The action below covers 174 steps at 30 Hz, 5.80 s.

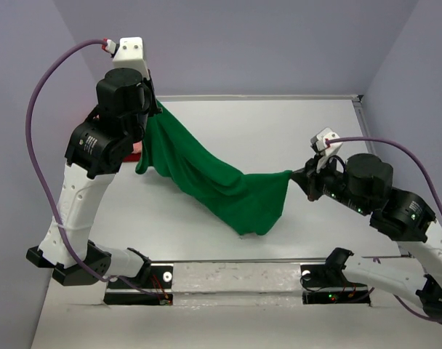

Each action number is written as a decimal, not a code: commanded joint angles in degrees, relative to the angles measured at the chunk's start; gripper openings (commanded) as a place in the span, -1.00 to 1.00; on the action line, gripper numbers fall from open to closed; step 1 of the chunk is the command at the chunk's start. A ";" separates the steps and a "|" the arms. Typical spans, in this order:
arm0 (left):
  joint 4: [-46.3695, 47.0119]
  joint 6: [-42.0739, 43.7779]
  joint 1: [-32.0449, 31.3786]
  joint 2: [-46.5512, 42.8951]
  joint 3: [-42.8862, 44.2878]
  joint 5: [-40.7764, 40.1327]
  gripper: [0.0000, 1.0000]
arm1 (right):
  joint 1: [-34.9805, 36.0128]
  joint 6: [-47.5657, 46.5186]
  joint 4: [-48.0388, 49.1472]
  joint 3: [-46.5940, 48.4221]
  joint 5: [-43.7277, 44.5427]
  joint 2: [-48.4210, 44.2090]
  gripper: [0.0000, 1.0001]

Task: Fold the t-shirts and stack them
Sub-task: Flatten the tshirt out

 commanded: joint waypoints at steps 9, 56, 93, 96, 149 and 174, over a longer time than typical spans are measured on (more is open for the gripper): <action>1.86 0.16 -0.64 -1.69 -0.08 0.48 -1.00 | -5.56 2.73 -1.37 -5.58 19.90 -6.24 -1.00; 1.60 3.23 -7.76 -1.60 3.88 -12.52 -1.00 | -9.17 -34.44 19.90 25.70 36.08 20.39 -1.00; 3.62 -1.25 9.29 -0.99 -4.57 2.33 -1.00 | -22.17 -17.13 8.47 20.47 35.03 14.56 -1.00; 3.97 -0.55 9.12 -1.69 -3.16 1.28 -1.00 | -21.39 -20.54 8.99 26.12 37.05 17.65 -1.00; 7.49 -0.72 15.97 18.52 21.18 16.74 -1.00 | -43.27 -9.75 8.12 45.30 2.34 40.25 -1.00; 8.98 -0.72 15.97 15.89 20.31 21.57 -1.00 | -43.27 -8.60 4.78 57.26 -27.47 36.74 -1.00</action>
